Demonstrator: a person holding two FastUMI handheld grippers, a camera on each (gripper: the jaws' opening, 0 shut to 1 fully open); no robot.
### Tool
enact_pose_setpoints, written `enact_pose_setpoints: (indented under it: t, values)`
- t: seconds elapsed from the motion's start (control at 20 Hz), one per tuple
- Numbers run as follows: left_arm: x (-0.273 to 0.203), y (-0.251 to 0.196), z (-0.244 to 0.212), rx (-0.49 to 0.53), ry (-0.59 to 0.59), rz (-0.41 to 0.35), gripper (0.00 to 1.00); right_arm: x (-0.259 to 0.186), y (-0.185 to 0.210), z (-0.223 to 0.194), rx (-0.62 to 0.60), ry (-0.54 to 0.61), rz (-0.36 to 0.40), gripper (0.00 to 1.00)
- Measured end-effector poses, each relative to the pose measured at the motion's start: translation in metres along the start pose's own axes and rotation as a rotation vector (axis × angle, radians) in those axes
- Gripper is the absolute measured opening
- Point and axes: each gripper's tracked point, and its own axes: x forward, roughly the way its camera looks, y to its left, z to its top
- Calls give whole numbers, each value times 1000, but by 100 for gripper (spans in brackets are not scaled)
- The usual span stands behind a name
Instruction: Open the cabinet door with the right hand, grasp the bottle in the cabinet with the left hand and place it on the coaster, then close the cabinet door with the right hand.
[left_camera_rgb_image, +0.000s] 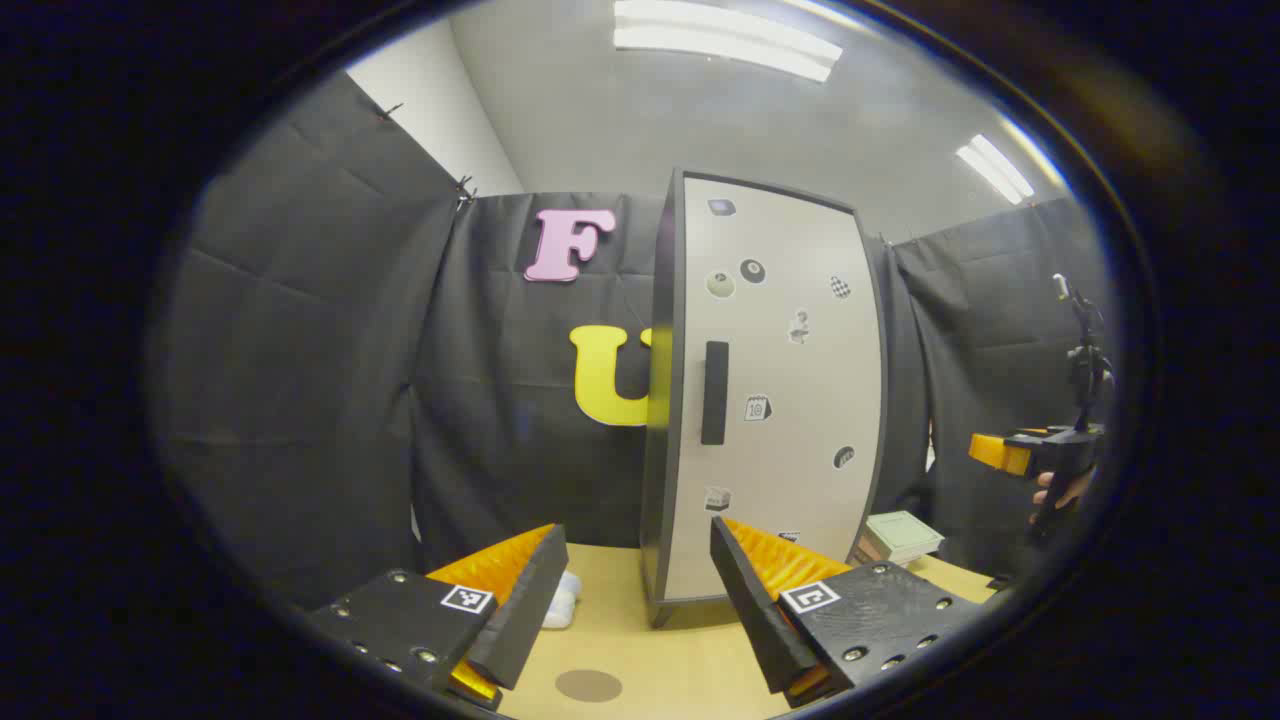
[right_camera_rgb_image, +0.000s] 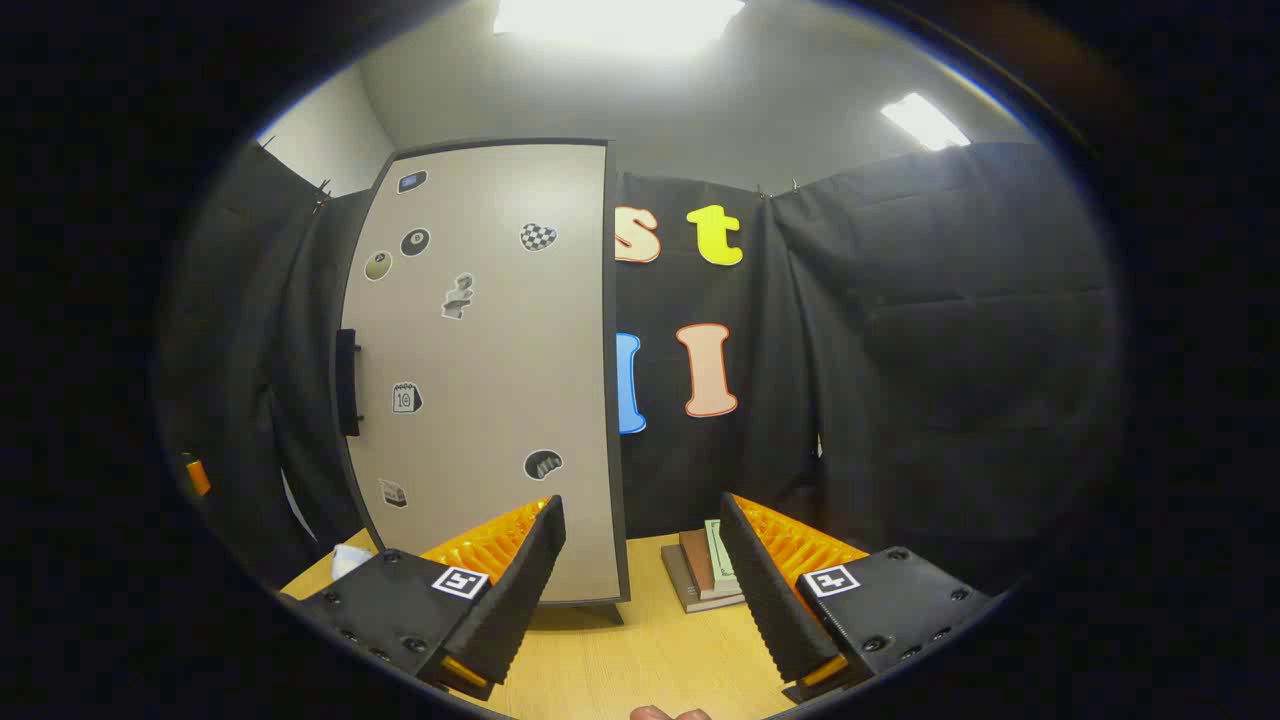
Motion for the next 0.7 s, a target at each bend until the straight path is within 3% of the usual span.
enact_pose_setpoints:
  t: [0.1, 0.15, 0.25, 0.3, 0.5, 0.55, 0.7]
  values:
    - [-1, 4, -2, -18, 9, 6, 87, 1, 9, 1, -5, 0, 21, 98]
    - [-2, 6, -4, -53, 13, 5, 90, 2, 14, 1, -8, 3, 35, 98]
    - [-6, 1, -1, -128, 5, -13, 87, 0, 25, -2, -10, 13, 61, 94]
    - [-6, -2, -3, -135, 10, -23, 88, 0, 29, -5, -11, 21, 78, 98]
    - [-6, -7, -5, -5, 14, -20, 88, -2, 48, -10, -35, 36, 128, 94]
    - [-6, -8, -7, 29, 21, -16, 88, -2, 51, -10, -32, 38, 138, 98]
    - [-5, -13, -14, 49, 45, -25, 87, -5, 59, -9, -21, 34, 154, 94]
